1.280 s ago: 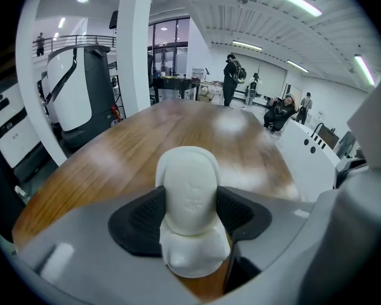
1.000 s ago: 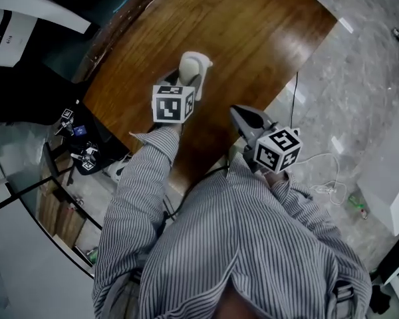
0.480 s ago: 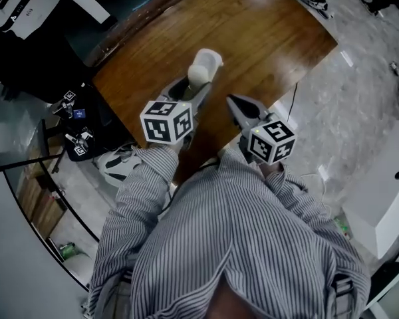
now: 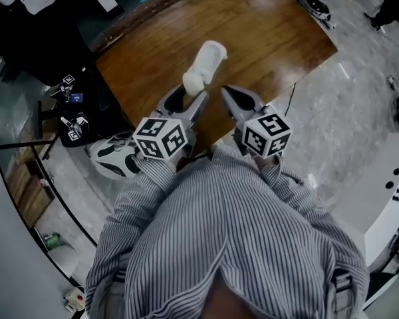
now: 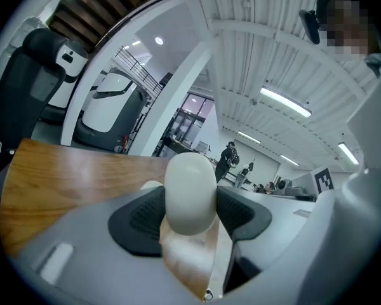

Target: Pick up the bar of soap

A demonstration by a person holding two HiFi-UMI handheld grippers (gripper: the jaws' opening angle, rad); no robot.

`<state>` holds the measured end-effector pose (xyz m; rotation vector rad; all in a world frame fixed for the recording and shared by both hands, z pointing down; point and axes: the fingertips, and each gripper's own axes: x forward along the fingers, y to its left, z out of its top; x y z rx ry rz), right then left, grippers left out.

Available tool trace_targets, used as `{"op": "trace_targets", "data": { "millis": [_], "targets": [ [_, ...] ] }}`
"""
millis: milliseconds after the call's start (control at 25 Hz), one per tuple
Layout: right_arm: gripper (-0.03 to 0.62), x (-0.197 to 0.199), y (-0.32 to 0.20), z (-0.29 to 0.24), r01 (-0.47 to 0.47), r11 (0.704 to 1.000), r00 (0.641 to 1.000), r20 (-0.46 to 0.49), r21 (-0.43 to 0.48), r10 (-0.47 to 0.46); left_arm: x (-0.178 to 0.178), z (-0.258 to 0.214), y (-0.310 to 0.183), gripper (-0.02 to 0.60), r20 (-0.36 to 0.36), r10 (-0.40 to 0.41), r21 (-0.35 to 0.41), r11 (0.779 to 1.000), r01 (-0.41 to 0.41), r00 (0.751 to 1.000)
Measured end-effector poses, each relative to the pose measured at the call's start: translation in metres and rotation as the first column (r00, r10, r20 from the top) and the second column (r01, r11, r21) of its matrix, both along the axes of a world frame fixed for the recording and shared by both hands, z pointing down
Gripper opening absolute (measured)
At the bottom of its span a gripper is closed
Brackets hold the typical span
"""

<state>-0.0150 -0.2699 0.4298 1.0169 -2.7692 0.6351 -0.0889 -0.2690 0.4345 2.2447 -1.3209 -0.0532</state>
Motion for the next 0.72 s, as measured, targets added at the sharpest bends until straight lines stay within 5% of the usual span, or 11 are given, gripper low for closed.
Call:
{"op": "trace_targets", "data": {
  "millis": [720],
  "targets": [
    [0.002, -0.007, 0.011, 0.009, 0.031, 1.0, 0.998, -0.063, 0.004, -0.03, -0.008, 0.005, 0.016, 0.261, 0.002, -0.032, 0.0, 0.999, 0.032, 0.999]
  ]
}}
